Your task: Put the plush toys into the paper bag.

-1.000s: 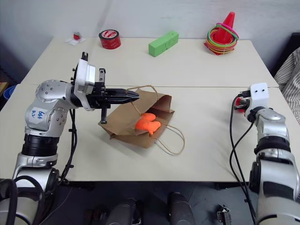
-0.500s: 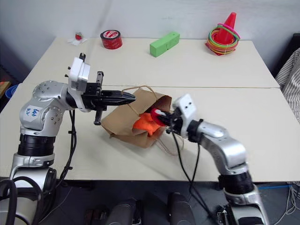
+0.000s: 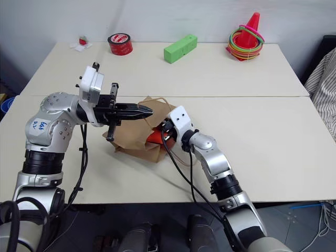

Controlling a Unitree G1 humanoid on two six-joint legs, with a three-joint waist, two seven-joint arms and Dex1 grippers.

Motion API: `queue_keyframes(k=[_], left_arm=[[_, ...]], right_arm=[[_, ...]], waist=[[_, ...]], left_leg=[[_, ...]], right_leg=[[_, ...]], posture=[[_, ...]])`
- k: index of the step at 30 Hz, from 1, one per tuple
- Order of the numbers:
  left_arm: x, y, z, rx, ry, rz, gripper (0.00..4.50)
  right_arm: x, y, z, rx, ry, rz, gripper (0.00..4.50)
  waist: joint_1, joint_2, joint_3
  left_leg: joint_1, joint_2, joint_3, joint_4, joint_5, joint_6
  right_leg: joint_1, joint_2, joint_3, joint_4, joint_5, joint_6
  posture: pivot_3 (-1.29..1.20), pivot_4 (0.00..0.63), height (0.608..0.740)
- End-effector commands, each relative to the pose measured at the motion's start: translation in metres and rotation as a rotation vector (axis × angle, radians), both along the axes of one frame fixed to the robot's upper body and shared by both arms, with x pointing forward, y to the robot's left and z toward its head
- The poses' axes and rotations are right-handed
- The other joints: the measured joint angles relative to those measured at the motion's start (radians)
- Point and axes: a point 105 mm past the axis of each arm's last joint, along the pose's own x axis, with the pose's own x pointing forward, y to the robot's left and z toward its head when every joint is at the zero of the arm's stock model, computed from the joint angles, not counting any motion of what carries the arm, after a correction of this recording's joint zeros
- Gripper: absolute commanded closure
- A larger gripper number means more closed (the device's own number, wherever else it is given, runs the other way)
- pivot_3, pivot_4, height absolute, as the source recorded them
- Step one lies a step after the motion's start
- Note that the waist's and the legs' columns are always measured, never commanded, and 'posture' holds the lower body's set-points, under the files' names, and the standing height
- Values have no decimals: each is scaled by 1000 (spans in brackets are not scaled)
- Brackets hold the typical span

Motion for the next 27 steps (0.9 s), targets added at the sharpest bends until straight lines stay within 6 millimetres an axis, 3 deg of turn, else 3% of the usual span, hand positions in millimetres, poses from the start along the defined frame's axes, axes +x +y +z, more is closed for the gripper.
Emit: queue_keyframes(k=[1, 4, 10, 15, 20, 24, 27], left_arm=[[-6, 0, 9, -10, -52, -6, 4500], [-6, 4, 9, -12, -54, 11, 4500], [-6, 7, 8, -18, -61, 31, 4500], [-6, 6, 8, -25, -68, 34, 4500], [-8, 5, 9, -28, -72, 31, 4500], [-8, 3, 9, -31, -77, 33, 4500], [-7, 3, 10, -35, -81, 38, 4500]], right_arm=[[-2, 0, -6, -15, 12, 18, 3353], [-18, -1, 9, 12, 29, 133, 2214], [-53, -24, 35, 66, 101, 341, 30], [-56, -63, 22, 32, 201, 308, 10], [-56, -94, -18, -79, 467, 217, 10], [-61, -92, -38, -121, 606, 216, 10], [-70, -81, -35, -72, 681, 274, 580]], waist=[[0, 0, 0], [2, 0, 0], [7, 0, 0], [9, 0, 0], [8, 0, 0], [3, 0, 0], [7, -1, 0]], left_leg=[[0, 0, 0, 0, 0, 0], [0, 0, 0, 0, 0, 0], [-1, 0, 0, 0, -1, 1], [-1, 0, -1, 0, -1, 2], [-1, 0, 0, 0, -1, 2], [1, 0, 0, 0, -1, 2], [1, 0, 0, 0, -1, 2]], right_leg=[[0, 0, 0, 0, 0, 0], [0, 0, 0, 0, 0, 0], [0, -1, 0, -1, 0, 0], [1, -1, -1, -2, 0, 0], [0, -1, -1, -2, 0, 0], [0, -1, 0, -1, 0, 0], [1, 0, 0, -1, 0, 0]], posture=[[0, 150, 740], [0, 150, 740], [0, 150, 740], [0, 150, 740], [0, 150, 740], [0, 150, 740], [0, 150, 740]])
